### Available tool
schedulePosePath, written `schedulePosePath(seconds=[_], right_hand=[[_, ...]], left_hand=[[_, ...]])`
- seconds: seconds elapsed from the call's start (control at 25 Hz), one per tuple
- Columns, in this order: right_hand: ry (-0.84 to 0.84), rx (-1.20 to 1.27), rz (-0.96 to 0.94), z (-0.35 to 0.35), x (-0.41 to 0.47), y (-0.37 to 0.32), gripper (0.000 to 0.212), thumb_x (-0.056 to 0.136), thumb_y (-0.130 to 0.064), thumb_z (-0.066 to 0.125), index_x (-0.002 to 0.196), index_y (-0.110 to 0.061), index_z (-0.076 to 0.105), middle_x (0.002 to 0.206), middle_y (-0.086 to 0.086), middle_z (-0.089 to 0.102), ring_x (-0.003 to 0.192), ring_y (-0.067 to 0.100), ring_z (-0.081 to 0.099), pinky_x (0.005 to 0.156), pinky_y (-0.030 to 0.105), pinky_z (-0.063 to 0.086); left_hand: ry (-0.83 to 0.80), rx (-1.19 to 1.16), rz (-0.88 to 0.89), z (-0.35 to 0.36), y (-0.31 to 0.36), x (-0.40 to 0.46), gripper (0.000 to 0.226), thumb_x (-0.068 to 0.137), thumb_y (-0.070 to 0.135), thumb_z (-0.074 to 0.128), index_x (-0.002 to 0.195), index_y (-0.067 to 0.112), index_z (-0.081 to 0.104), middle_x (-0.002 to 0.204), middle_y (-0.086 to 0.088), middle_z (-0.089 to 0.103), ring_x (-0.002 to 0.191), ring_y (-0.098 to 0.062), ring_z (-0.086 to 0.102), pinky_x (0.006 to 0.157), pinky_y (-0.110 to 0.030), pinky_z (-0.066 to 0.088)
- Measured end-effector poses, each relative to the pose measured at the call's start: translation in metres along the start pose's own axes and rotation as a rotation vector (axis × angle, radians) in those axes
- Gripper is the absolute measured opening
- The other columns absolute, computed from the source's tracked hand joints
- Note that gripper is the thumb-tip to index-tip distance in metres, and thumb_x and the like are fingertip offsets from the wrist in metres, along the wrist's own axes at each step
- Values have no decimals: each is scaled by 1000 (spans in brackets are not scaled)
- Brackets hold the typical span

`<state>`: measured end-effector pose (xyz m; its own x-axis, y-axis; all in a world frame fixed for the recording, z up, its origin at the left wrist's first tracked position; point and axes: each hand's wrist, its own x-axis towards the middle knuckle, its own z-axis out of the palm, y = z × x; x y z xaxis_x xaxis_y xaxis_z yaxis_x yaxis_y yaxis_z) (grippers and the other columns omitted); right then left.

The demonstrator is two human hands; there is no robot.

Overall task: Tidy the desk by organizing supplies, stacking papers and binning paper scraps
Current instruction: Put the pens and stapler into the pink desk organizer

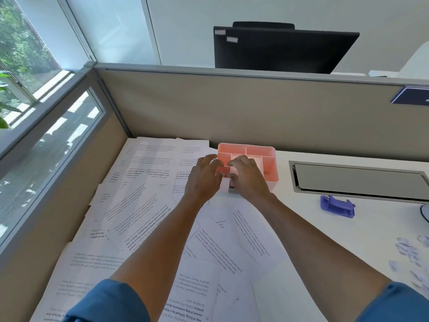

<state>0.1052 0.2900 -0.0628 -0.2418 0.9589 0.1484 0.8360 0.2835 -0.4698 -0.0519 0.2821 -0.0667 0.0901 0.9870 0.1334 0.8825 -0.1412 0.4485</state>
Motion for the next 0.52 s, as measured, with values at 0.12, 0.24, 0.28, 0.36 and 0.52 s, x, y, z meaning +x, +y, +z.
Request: schedulePosePath(seconds=[0.12,0.24,0.28,0.36,0.52], right_hand=[[44,30,6,-13,-20,4,32,93,-13,61,125,-13,61,126,2,58,116,23,49,96,35,44],[66,51,-6,-30,-43,17,32,94,-12,59,125,-15,60,126,0,59,116,22,51,96,35,46],[72,54,-6,-35,-51,23,32,94,-12,58,125,-15,60,125,0,59,116,22,52,96,36,47],[92,61,20,-46,-69,38,32,94,-11,57,125,-15,60,124,0,60,114,22,54,94,37,48],[97,53,105,-65,-106,74,32,95,-14,56,127,-18,59,128,-1,59,119,20,53,98,36,47]], left_hand=[[64,-50,29,-5,17,-11,25,94,13,61,118,17,68,138,-1,58,122,-27,53,91,-44,53],[65,-90,64,-3,43,-26,25,94,11,62,117,18,68,136,2,59,122,-23,54,92,-40,53],[54,-83,72,1,52,-31,25,94,11,63,118,19,68,138,3,59,124,-21,54,95,-39,52],[36,-79,91,9,71,-40,27,94,10,64,119,19,67,139,3,59,124,-21,57,96,-39,53],[-8,-89,154,34,109,-51,28,93,9,64,120,17,66,134,-1,62,116,-25,60,92,-43,55]])
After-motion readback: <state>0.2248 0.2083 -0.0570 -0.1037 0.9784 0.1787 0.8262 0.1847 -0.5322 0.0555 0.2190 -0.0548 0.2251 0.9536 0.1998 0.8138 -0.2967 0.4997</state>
